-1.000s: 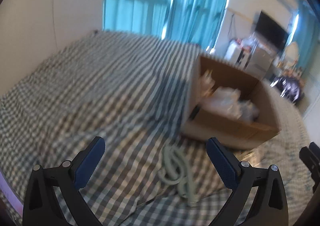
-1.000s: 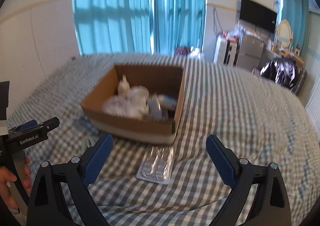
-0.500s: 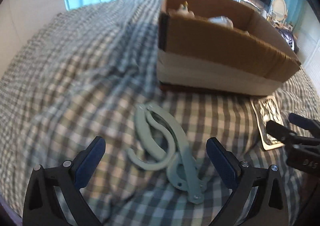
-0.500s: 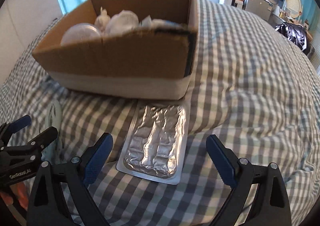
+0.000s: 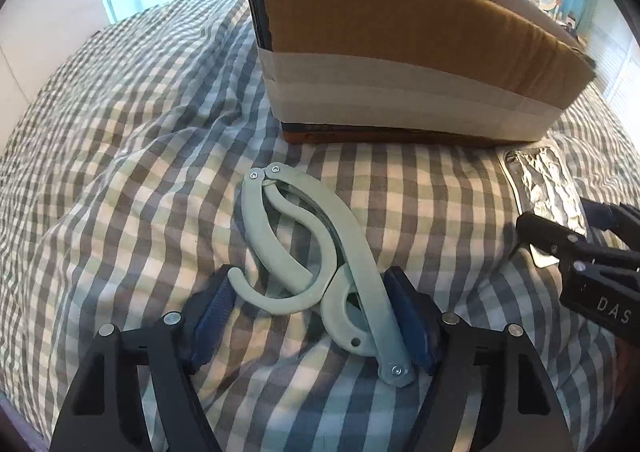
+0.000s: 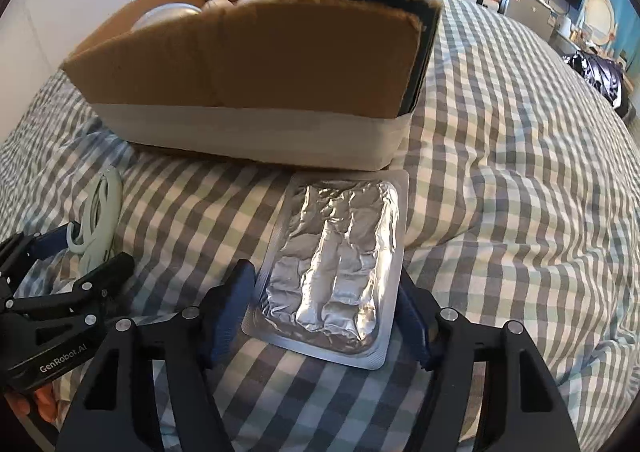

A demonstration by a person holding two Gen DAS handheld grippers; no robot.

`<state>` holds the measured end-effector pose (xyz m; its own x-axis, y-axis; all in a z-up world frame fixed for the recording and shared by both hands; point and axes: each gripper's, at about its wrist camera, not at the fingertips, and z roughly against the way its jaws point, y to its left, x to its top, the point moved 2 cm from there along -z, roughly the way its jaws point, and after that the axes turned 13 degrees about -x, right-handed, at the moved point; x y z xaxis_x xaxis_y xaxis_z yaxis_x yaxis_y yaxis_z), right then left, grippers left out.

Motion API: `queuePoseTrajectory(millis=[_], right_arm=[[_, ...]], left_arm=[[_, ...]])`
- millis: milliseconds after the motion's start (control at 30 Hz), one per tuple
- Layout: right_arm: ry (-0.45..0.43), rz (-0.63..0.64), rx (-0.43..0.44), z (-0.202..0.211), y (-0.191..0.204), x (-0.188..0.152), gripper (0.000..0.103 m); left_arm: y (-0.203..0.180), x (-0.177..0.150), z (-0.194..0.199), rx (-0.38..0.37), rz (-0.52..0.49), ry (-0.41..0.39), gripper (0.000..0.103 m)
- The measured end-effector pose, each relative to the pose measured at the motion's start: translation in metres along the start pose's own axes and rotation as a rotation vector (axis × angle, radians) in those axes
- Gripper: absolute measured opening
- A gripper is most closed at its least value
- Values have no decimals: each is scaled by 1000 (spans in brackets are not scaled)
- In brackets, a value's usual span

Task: Organize objects
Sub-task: 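Grasp the foil blister tray with the right gripper while the left grasps the green hanger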

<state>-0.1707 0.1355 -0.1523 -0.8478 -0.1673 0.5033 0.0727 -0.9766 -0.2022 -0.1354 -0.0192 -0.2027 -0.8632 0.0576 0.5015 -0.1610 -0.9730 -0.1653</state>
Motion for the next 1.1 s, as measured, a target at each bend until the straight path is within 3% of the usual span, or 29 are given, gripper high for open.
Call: queuePoseTrajectory(millis=[367,400,433,533,600,867,933,967,1033,1067,1100], right_arm=[[-122,-20,57,81,-17,-14,66],[-129,-19,59,89,-18,-12,66],[-139,-15,63,102,-16,-15,66],[-179,-15,71,134,-16,-16,66],[-208,-20,71,154,-18,-12,66],[-258,-36,86,196,-27,-17,66],[-254,-41,105,194,-26,-17,67],[-252,-39,107,194,-25,-19,67],[-247,-24,103,190,-18,-19,67],[-243,-18,104,188,-16,-19,67],[-239,-11,106,184,-16,-20,67]], left_arm=[[-12,-21,58,-41,42,-65,75],[-17,-24,63,-42,40,-71,50],[-21,-23,71,-50,36,-75,33],[-24,-18,90,-78,50,-86,21],[-25,-11,103,-104,37,-100,6],[-23,-23,116,-152,44,-92,1],[-19,-25,116,-121,36,-105,4],[-16,-25,115,-112,33,-104,11],[-12,-27,108,-120,35,-81,51],[-9,-28,102,-112,41,-71,80],[-6,-31,99,-96,47,-81,83]])
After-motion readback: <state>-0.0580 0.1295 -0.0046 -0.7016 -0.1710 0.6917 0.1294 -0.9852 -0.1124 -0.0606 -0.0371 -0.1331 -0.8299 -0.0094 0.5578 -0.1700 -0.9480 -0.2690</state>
